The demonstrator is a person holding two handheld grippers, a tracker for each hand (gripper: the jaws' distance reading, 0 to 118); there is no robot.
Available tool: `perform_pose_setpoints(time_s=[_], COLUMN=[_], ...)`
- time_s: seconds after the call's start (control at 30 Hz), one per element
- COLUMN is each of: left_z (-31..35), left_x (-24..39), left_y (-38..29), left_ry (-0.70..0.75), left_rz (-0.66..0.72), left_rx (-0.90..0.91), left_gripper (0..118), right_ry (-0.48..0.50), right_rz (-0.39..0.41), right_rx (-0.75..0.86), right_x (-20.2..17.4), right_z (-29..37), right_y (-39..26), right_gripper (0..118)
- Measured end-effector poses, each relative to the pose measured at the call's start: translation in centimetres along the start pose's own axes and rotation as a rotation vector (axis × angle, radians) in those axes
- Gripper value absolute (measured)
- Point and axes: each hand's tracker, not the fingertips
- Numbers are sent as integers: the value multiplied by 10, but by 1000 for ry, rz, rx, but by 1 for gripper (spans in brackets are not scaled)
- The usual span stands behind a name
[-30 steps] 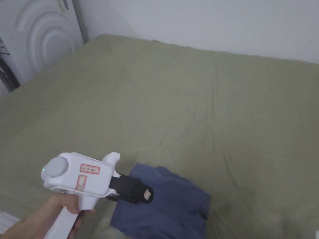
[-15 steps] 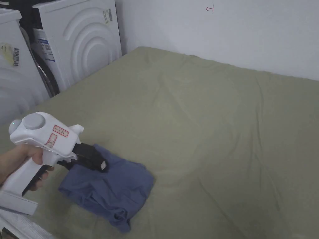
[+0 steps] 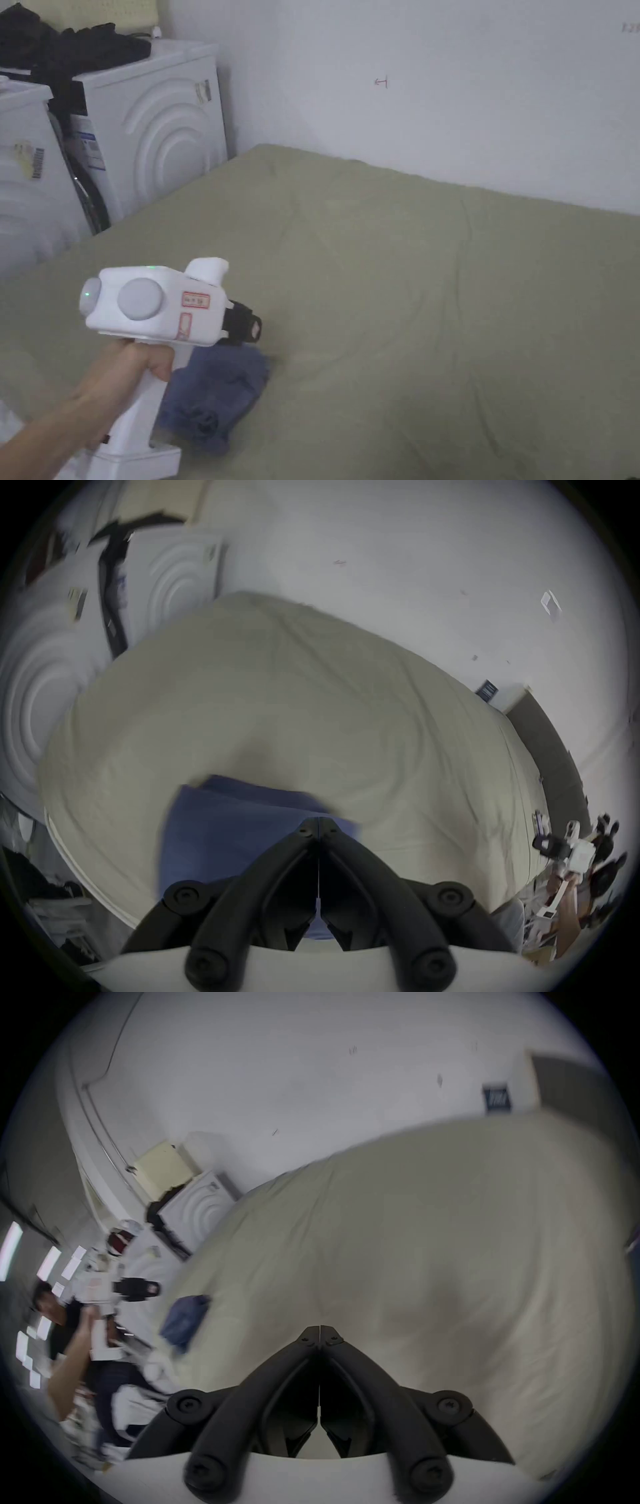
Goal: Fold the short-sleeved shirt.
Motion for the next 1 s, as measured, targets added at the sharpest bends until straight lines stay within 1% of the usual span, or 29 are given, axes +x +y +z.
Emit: perform_pose_setpoints(time_s=[0.03,0.07,0.1,0.17,0.2,0.23,0.3,0.33,0.37,0.43,0.47,0.5,0.53,0.6,0.73,0.8,0.83,1.0], left_z=[0,-5,-5,0,8,16,26,34,39,43,45,48,49,53,59,61,63,64], left_x=[35,51,80,132,176,201,235,251,261,278,281,284,285,286,284,281,279,275], left_y=[-7,-4,-7,-14,-28,-37,-53,-61,-69,-84,-86,-85,-85,-80,-83,-81,-79,-77], left_ry=[-33,-93,-118,-56,-17,16,51,84,93,110,109,72,41,65,75,91,118,123], left_rz=[7,20,30,-38,-93,-86,-133,-150,-188,-246,-261,-259,-273,-268,-277,-266,-314,-321], left_rx=[74,110,153,281,357,442,549,599,600,628,624,596,593,592,613,609,641,650], left_gripper=[0,0,0,0,0,0,0,0,0,0,0,0,0,0,0,0,0,0], right_ry=[-44,-83,-121,-199,-209,-225,-303,-341,-348,-352,-344,-337,-342,-380,-388,-396,-397,-385], right_rz=[45,53,69,122,155,188,286,309,321,315,300,283,286,307,320,314,311,310], right_rx=[54,95,119,188,229,259,334,348,360,405,415,421,422,450,453,456,463,481], right_x=[-5,-9,-15,-27,-33,-40,-56,-64,-69,-79,-82,-84,-85,-88,-82,-79,-78,-77], right_z=[9,19,26,43,52,60,74,80,85,98,104,109,114,121,130,132,133,137], right_y=[5,11,16,23,25,27,25,23,22,14,11,10,9,5,6,8,9,14], right_gripper=[1,1,1,1,1,1,1,1,1,1,1,1,1,1,1,1,1,1])
